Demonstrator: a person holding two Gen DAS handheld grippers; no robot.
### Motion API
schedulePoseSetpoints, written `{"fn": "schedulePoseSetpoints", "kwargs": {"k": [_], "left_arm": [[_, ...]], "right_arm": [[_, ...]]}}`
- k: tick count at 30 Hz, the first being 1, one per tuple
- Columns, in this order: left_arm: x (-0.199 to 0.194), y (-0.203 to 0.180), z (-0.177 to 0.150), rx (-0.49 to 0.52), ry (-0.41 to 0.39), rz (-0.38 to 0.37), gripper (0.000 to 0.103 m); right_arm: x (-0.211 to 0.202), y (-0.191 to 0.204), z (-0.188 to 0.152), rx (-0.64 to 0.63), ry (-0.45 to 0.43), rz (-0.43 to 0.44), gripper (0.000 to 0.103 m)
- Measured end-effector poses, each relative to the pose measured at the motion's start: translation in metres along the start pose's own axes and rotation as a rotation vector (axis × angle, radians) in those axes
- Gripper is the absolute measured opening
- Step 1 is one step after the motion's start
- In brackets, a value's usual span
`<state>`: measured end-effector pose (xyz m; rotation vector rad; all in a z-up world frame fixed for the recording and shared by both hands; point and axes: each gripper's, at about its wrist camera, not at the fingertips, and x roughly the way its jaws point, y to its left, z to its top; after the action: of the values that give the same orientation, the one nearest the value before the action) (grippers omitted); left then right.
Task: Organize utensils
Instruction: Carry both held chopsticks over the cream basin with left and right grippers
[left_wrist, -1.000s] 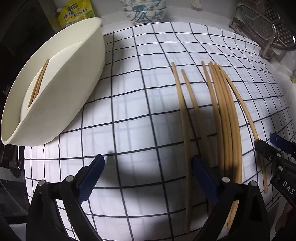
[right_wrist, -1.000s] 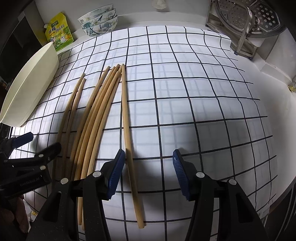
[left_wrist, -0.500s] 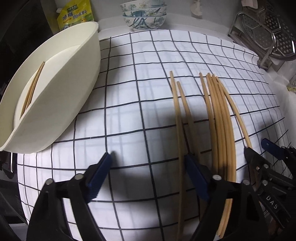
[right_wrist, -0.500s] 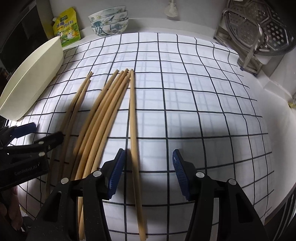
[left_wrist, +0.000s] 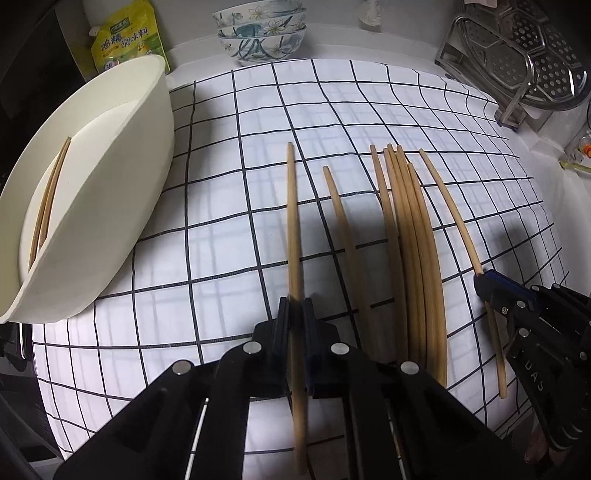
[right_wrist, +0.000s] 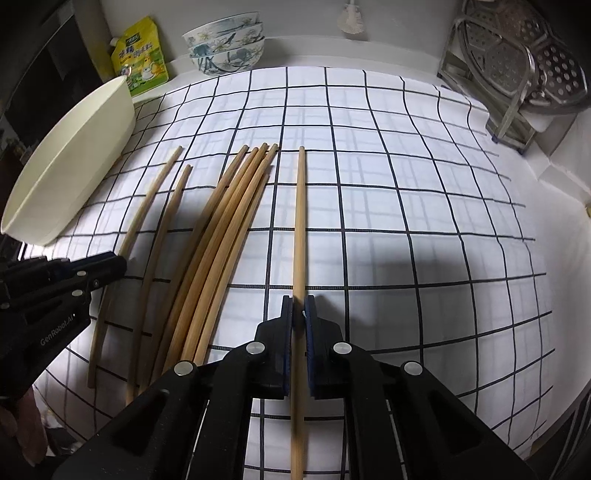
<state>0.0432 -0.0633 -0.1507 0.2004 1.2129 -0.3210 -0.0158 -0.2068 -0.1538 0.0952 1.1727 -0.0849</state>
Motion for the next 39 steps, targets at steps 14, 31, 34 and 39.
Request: {"fn": "schedulePoseSetpoints", "kwargs": {"k": [14,31,34,39], "left_arm": [[-0.052,0.02,0.011,-0.003,-0.086,-0.054,0.007],[-0.11,0.13,0.032,-0.178,-0.24,0.016,0.007],[-0.111,0.159,0.036,-0.21,-0.246,0.04,0.007],[-0.11,0.199,0.047,-0.248,-0.252,0.059,0.007]], "right_arm": [[-0.049,0.009,0.029,0.032,-0.078,0.063,0.006],[-0.06,0.12,0.105,-0.105,-0.164,0.221,0.006],[-0.056,0.151,0.122,-0.14,-0.172,0.253,0.006],[-0.045,0.195,0.146,-0.173,-0.169,0.304,0.006]]}}
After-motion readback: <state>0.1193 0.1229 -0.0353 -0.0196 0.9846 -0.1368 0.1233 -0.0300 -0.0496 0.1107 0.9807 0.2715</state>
